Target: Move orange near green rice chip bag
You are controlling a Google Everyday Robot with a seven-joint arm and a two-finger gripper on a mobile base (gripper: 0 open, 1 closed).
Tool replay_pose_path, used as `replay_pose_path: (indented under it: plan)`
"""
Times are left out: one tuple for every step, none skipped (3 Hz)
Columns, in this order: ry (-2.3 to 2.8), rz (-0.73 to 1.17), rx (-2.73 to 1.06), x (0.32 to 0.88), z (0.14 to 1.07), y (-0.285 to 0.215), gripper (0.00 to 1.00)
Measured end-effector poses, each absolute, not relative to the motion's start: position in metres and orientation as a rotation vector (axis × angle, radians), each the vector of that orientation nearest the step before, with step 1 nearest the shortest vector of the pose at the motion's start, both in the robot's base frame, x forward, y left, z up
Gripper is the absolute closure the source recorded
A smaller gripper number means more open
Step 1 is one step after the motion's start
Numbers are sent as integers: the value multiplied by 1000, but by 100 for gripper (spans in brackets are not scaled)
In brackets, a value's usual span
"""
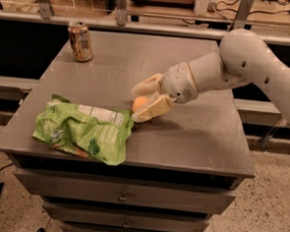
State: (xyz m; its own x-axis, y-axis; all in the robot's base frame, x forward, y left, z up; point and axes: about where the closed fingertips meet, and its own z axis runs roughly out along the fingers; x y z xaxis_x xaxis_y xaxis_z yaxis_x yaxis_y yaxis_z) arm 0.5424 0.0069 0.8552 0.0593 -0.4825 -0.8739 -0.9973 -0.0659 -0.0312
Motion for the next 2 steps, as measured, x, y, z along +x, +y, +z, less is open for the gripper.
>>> replay_pose_path:
  plan:
    - [1504, 935, -1641, 542, 855, 8, 0]
    - [1511, 920, -1641, 542, 854, 4, 0]
